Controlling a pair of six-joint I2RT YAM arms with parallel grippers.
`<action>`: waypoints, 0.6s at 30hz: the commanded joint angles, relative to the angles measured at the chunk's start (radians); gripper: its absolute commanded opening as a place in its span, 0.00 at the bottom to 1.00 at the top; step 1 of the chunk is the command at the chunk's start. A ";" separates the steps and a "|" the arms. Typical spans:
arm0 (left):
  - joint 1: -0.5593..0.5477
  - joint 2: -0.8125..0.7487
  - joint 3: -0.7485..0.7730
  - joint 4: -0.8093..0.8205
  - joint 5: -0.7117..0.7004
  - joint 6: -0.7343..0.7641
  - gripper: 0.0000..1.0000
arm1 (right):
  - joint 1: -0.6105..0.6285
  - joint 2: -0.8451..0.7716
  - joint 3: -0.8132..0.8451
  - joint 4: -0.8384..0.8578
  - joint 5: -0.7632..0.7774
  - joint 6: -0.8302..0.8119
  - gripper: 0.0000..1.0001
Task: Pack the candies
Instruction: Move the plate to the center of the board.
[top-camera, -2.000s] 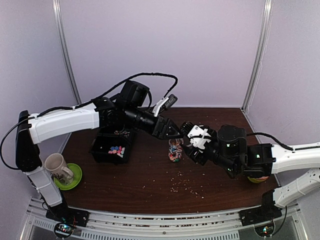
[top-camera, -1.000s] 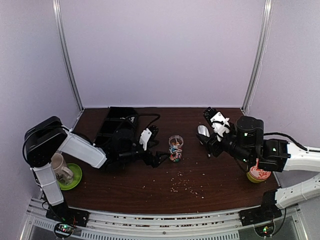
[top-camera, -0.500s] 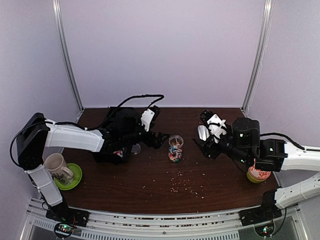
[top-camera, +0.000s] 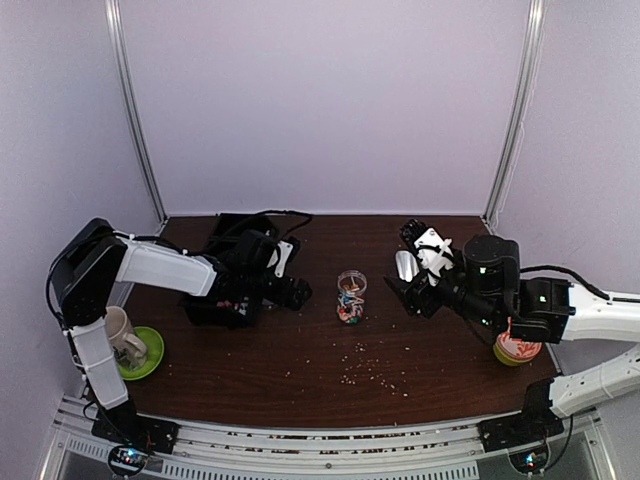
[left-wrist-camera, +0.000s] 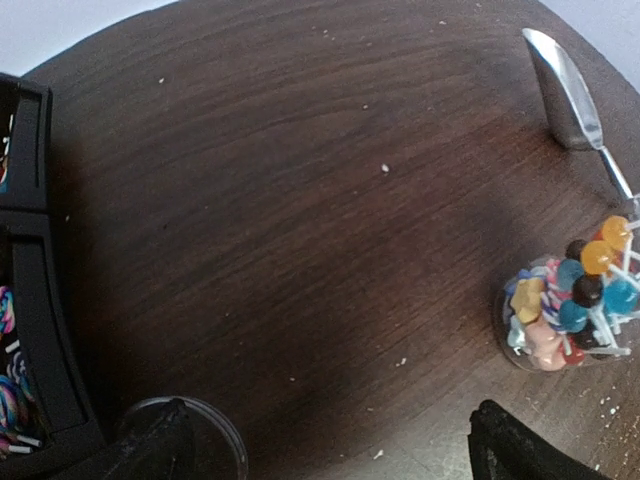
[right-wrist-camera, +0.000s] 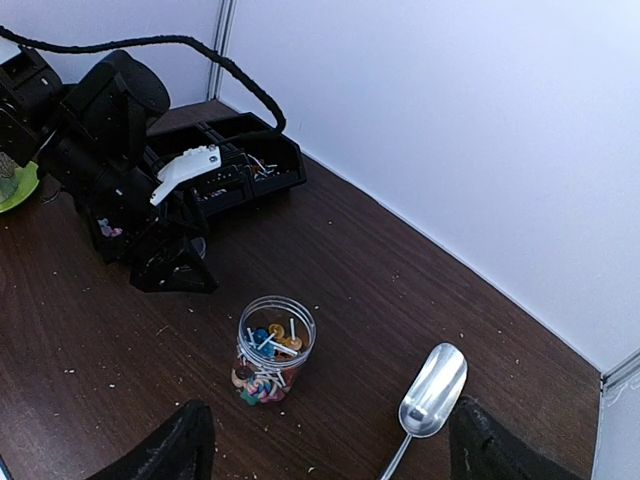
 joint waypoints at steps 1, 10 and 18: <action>0.031 0.017 0.051 -0.058 -0.012 -0.058 0.98 | -0.006 0.011 0.023 -0.002 -0.001 0.017 0.81; 0.070 0.034 0.090 -0.200 -0.071 -0.076 0.98 | -0.006 0.027 0.037 -0.002 0.000 0.012 0.82; 0.082 0.069 0.139 -0.315 -0.126 -0.050 0.98 | -0.006 0.044 0.035 0.000 -0.006 0.015 0.83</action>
